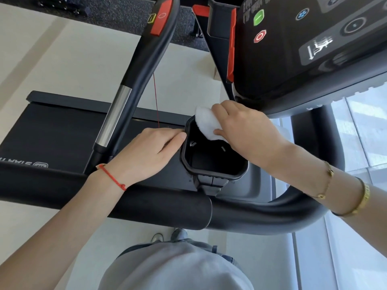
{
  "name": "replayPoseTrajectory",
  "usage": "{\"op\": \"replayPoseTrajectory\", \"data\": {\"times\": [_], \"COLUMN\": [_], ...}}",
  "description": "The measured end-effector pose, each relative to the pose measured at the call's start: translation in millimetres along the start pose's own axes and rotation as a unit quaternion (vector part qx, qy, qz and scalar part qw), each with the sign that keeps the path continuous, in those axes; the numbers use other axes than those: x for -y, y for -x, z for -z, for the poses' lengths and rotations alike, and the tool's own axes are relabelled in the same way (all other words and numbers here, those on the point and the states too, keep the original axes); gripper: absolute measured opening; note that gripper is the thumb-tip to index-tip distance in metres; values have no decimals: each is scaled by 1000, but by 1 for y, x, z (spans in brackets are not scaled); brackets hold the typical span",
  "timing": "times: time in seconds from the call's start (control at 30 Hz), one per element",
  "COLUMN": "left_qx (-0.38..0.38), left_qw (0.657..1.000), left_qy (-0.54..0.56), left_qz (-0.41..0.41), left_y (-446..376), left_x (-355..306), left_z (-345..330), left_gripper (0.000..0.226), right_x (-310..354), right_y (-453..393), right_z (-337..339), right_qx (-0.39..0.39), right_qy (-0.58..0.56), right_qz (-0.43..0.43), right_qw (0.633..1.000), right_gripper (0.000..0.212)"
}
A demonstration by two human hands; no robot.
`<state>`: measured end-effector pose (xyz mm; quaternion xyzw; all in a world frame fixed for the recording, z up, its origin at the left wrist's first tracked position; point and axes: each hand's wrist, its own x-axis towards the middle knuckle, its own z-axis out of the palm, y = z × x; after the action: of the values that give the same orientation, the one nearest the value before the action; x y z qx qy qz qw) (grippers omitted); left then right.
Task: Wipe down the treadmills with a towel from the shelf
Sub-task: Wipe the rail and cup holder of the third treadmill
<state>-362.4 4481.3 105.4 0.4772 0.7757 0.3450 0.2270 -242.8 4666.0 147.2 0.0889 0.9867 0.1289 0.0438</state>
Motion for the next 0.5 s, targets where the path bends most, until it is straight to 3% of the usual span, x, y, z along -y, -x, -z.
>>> {"op": "replayPoseTrajectory", "data": {"times": [0.2, 0.37, 0.5], "left_qx": [-17, -3, -6], "left_qw": [1000, 1000, 1000], "left_qy": [4, -4, -7], "left_qz": [-6, -10, -21], "left_y": [-2, -2, -3], "left_x": [-7, 0, 1], "left_z": [-3, 2, 2], "left_gripper": [43, 43, 44], "right_x": [2, 4, 3], "right_y": [-24, -4, 14], "right_z": [4, -2, 1], "right_qx": [18, -6, -31], "right_qy": [1, -62, -132], "right_qz": [75, -2, -2], "right_qw": [997, 998, 991], "right_gripper": [48, 40, 52]}}
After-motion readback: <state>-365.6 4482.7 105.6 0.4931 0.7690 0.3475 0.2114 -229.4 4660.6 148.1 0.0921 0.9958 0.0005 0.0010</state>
